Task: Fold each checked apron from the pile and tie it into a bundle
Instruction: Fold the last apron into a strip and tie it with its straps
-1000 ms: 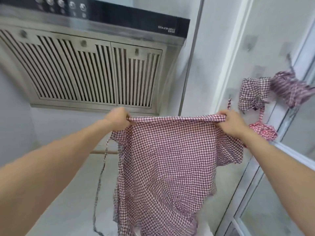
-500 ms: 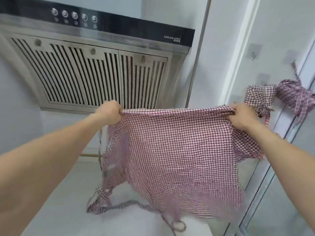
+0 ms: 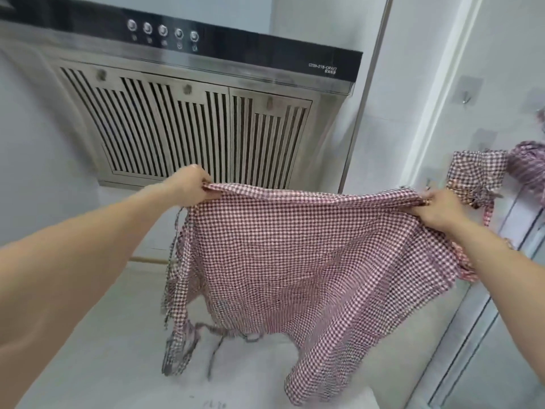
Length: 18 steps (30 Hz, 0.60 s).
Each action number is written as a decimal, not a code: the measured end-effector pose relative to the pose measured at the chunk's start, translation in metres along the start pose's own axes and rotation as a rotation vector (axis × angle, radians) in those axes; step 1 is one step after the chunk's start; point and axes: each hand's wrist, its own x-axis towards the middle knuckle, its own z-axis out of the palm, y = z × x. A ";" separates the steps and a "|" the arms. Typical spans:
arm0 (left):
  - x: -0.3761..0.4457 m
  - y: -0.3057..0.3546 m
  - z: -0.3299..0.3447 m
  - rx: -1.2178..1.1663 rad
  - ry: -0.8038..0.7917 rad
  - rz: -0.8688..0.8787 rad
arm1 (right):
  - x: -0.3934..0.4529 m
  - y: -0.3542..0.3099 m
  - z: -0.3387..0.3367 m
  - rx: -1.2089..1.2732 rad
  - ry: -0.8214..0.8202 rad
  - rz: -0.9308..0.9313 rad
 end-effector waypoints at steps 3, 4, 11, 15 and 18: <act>-0.004 -0.004 -0.005 0.100 -0.026 -0.043 | -0.001 -0.005 -0.001 -0.051 -0.022 0.018; -0.005 -0.004 -0.006 0.101 -0.086 -0.044 | 0.000 -0.006 -0.001 -0.088 -0.024 0.024; -0.018 -0.007 -0.006 -0.506 -0.368 -0.201 | 0.010 -0.010 -0.008 -0.210 -0.123 0.102; -0.018 -0.006 0.001 -0.710 -0.095 -0.238 | 0.005 -0.012 -0.013 -0.015 -0.266 0.226; -0.017 -0.006 -0.001 -0.786 -0.134 -0.268 | 0.003 -0.014 -0.012 0.449 -0.365 0.357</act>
